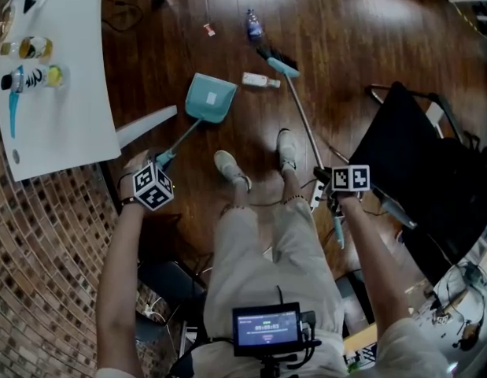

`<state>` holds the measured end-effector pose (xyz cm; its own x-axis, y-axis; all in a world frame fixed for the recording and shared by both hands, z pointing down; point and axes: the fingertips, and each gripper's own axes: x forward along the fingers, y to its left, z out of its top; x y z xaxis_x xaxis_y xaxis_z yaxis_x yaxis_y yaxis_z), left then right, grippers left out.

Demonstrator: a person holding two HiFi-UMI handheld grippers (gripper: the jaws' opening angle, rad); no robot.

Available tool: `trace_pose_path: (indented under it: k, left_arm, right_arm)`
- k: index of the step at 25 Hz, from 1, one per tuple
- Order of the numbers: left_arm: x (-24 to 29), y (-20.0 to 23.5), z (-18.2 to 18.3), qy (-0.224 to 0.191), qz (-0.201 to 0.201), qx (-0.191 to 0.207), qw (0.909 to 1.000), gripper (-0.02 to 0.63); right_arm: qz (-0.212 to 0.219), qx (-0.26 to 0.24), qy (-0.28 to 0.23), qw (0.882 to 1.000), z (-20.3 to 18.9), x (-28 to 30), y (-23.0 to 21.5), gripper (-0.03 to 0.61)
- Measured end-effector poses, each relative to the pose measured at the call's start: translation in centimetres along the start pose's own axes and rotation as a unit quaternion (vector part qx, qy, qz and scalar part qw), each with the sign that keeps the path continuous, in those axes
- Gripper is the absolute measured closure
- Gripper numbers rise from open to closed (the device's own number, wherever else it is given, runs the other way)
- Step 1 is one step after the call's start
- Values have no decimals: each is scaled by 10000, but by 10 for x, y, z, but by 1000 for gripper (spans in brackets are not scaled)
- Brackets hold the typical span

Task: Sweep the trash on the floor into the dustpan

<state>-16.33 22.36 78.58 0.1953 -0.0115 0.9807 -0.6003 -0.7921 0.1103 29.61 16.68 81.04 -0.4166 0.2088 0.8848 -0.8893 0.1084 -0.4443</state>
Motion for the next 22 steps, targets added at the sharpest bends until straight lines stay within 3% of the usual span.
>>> trace_pose_path:
  k: [2,4,7,10,16,22]
  left_arm:
    - [0,0,2,-17,6,-80,10000,515]
    - [-1,4,5,-103,111,-284,9995,321]
    - [-3,12,14,-298,197,-593,9976,322]
    - [-2,14,24,-381,109,-498,9980,357]
    - [-1,18,26,-180,369,52,9991,542]
    - [-7,12,25,-273,559,-118,9980,538]
  right_arm:
    - [19,-38,25,10000,1,2,4,477]
    - [40,-85,54,9999,2,3,7,477]
    - [41,-115,95,9999,3,5,9,477]
    - [14,-93,113,9999,6,6,10,477]
    - [-15,-19,83,10000,11,10,10,477]
    - [-183,-70,41,9998,18,9,5,477]
